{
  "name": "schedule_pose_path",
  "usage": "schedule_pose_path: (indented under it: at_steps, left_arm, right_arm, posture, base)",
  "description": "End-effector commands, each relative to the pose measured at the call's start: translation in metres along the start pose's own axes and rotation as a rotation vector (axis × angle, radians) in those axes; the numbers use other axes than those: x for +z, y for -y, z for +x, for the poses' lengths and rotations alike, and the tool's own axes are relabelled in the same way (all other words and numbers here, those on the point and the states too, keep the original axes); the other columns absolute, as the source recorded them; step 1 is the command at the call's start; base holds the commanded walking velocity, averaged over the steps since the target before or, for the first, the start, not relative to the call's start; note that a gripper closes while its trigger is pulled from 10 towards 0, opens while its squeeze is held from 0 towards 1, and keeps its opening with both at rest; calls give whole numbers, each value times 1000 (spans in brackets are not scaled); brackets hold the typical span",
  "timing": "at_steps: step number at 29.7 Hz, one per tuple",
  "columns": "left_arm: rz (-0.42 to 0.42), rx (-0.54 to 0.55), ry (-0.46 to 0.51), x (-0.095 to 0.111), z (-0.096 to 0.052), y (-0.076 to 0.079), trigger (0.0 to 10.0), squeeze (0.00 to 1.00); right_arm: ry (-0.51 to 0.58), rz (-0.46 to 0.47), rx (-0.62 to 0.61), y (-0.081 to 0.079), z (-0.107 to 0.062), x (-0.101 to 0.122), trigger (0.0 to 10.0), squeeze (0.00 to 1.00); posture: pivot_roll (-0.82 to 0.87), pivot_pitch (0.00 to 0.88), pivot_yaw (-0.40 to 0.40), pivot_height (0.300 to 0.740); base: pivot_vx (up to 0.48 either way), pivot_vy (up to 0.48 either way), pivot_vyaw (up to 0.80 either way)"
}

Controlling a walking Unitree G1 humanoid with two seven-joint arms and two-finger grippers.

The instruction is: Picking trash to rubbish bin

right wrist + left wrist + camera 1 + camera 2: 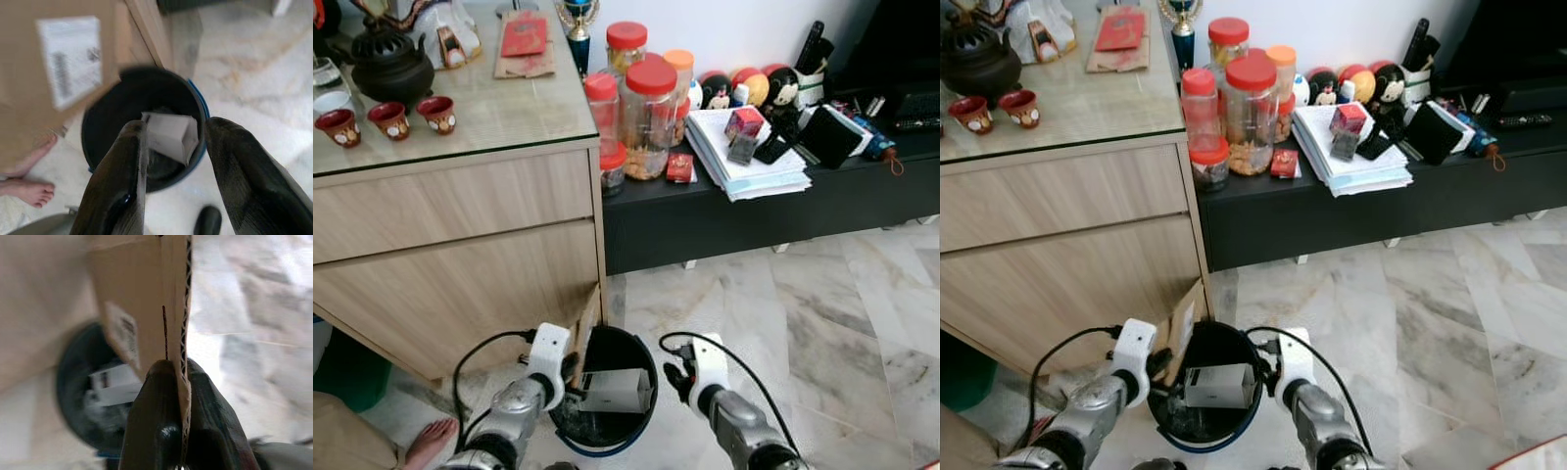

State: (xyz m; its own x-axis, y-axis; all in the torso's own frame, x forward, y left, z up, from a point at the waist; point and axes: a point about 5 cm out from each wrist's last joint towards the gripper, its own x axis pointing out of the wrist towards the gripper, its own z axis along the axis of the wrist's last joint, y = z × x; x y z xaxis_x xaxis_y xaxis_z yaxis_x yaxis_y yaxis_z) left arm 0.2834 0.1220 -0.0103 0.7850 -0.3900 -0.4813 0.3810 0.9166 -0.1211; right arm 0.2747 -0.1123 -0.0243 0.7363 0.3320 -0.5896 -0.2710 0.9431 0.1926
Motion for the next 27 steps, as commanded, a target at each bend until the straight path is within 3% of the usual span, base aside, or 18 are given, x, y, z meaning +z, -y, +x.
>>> schedule_pose_path:
  at_steps: [1,4,13,20,27]
  left_arm:
    - [-38,-8,-25,-4,-1,-1,10000,0]
    - [-117,-3,-41,-10,-3,-2,10000,0]
    - [-136,-37,-72,-15,-3,0,10000,0]
    - [-224,20,-123,-26,-14,-19,10000,0]
    - [-209,48,-136,-30,-17,-24,10000,27]
  right_arm:
    - [12,-17,31,-5,2,4,10000,0]
    - [33,-53,87,-15,5,12,10000,0]
    - [50,-91,140,-26,8,19,10000,0]
    - [60,-112,177,-30,8,21,10000,0]
    - [62,-124,190,-32,8,21,10000,0]
  posture:
    - [128,152,-26,740]
    - [128,154,-27,740]
    - [127,157,-31,740]
    - [123,154,-33,740]
    - [126,142,-27,740]
  base:
    - [0,0,0]
    - [0,0,0]
    - [0,0,0]
    - [0,0,0]
    - [0,0,0]
